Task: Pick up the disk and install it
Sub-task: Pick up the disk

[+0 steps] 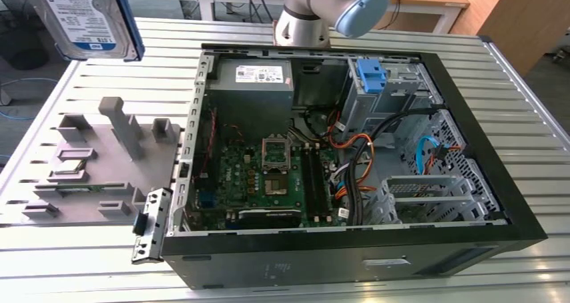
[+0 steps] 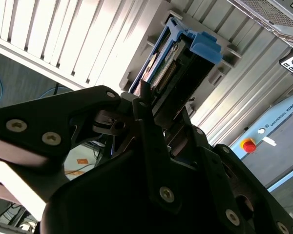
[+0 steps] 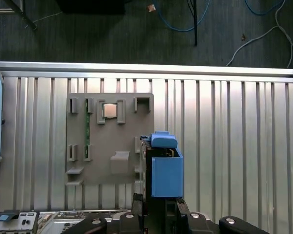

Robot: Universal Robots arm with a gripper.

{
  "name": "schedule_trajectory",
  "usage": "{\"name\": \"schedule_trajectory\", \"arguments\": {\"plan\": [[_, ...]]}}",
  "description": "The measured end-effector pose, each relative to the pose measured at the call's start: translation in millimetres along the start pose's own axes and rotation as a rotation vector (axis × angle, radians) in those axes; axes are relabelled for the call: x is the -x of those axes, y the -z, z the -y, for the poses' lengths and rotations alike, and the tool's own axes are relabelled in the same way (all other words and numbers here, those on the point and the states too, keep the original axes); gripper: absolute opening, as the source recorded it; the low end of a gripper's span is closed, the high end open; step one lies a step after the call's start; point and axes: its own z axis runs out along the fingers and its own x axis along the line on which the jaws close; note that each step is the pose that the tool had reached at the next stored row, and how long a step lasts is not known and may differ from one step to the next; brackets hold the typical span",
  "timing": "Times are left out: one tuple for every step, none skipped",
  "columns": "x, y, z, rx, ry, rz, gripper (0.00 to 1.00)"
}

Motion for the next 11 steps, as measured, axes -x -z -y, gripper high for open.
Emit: {"name": "schedule_trajectory", "arguments": {"plan": [[0.0,0.1,2.1,0.0,0.0,0.0,0.35],[0.0,0.1,4.1,0.0,0.0,0.0,0.35],[0.1,0.2,6.1,0.0,0.0,0.0,0.35],[0.1,0.2,8.2,-0.0001,0.0,0.0,0.35],[0.1,0.3,10.3,-0.0001,-0.001,0.0001,0.35],[0.1,0.4,12.3,-0.0001,-0.001,0.0001,0.35],[0.1,0.4,14.4,0.0,-0.001,0.0,0.35],[0.2,0.5,16.7,-0.0001,-0.001,0.0001,0.35],[0.2,0.5,18.7,-0.0001,-0.001,0.0001,0.35],[0.2,0.6,20.8,-0.0001,-0.001,0.0001,0.35],[0.2,0.7,22.8,-0.0001,-0.001,0.0001,0.35]]}}
